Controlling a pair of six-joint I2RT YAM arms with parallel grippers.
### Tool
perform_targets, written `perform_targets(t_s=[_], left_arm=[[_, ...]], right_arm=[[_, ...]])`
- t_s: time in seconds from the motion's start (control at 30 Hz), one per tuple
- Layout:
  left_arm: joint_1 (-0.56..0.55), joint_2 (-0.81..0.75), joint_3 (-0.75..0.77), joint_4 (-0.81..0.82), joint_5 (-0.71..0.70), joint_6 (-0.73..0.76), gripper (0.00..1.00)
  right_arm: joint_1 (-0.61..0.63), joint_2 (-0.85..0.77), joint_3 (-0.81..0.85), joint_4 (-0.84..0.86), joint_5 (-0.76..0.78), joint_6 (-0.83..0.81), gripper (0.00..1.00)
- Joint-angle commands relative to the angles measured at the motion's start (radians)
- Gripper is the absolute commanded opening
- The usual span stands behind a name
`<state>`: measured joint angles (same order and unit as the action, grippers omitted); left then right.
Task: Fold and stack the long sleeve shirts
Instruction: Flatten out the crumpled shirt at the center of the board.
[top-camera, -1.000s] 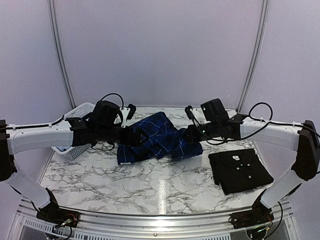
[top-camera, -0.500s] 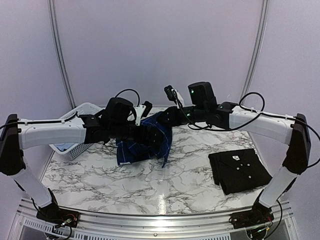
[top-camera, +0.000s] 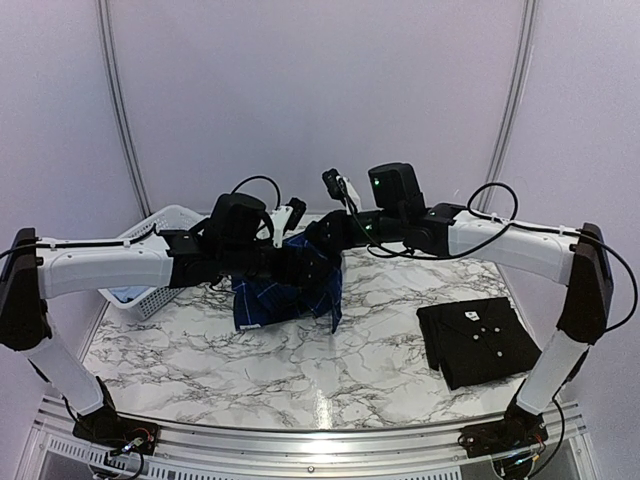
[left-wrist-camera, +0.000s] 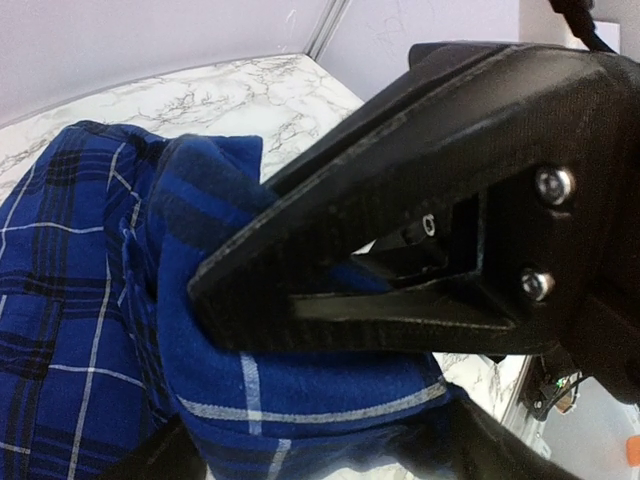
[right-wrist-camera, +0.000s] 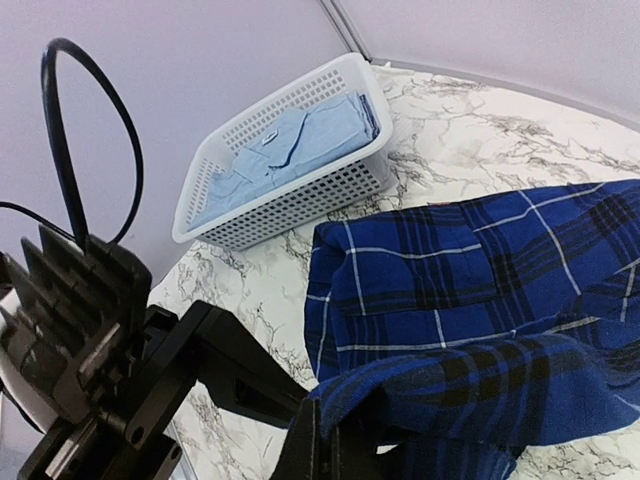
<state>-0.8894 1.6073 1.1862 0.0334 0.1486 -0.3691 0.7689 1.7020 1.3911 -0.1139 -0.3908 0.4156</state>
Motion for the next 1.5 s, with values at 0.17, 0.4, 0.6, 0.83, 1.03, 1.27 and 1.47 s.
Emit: perform_targets(t_s=[0.17,0.4,0.6,0.83,1.03,1.27,1.47], left_arm=[[-0.001,0.051,0.060,-0.071,-0.252,-0.060,0.16],[0.021,-0.027,0.039,-0.145,-0.535,-0.102,0.00],[0.103,-0.117,0.064,-0.307,-0.715,-0.161,0.00],[0.177,-0.222,0.074,-0.351,-0.734,-0.130,0.00],[0.205,-0.263,0.091,-0.376,-0.750,-0.108,0.00],[0.219,-0.280,0.105,-0.388,-0.751,-0.100,0.00],[0.223,-0.278,0.123,-0.394,-0.747,-0.091,0.00]], right_arm=[[0.023,0.007,0.049,0.039,0.017,-0.003,0.00],[0.023,-0.027,0.028,0.009,0.098,-0.038,0.28],[0.005,-0.076,-0.013,-0.010,0.188,-0.068,0.53],[-0.060,-0.069,-0.121,0.007,0.234,-0.073,0.55],[-0.070,0.026,-0.136,0.024,0.234,-0.095,0.55],[-0.075,0.200,-0.069,0.044,0.257,-0.102,0.55],[-0.071,0.326,-0.001,0.053,0.246,-0.082,0.55]])
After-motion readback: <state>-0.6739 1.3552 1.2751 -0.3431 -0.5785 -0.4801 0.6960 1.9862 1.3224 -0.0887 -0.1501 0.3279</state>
